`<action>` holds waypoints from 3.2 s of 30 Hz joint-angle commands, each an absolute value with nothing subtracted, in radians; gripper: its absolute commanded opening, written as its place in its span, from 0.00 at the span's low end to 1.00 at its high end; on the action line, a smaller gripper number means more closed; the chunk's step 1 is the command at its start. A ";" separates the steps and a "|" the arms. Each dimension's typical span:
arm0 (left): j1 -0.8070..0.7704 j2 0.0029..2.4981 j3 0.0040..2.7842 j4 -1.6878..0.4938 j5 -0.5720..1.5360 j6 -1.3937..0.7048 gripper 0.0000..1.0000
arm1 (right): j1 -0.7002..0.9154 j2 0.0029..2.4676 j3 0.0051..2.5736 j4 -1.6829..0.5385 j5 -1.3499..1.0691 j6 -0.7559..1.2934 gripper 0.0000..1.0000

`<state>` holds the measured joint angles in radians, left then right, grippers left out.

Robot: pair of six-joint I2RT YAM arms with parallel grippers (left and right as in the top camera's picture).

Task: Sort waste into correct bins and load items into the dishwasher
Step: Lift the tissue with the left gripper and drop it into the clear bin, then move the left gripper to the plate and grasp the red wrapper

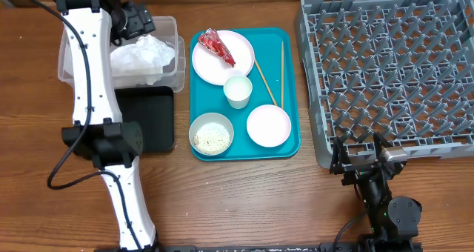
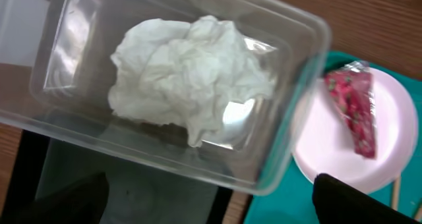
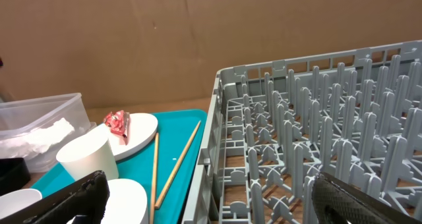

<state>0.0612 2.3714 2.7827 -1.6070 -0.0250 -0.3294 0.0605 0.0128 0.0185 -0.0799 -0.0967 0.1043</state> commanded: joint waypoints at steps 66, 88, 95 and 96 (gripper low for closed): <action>-0.433 2.207 2.568 -1.209 0.053 -0.035 1.00 | 0.067 0.003 0.008 -0.076 -0.091 0.105 1.00; -0.437 2.240 2.567 -1.170 0.056 0.012 1.00 | 0.067 0.003 0.008 -0.076 -0.091 0.105 1.00; -0.417 2.357 2.567 -1.056 -0.039 -0.082 1.00 | 0.067 0.003 0.008 -0.076 -0.091 0.105 1.00; -0.411 2.374 2.568 -1.045 -0.062 -0.110 1.00 | 0.067 0.003 0.008 -0.076 -0.091 0.105 1.00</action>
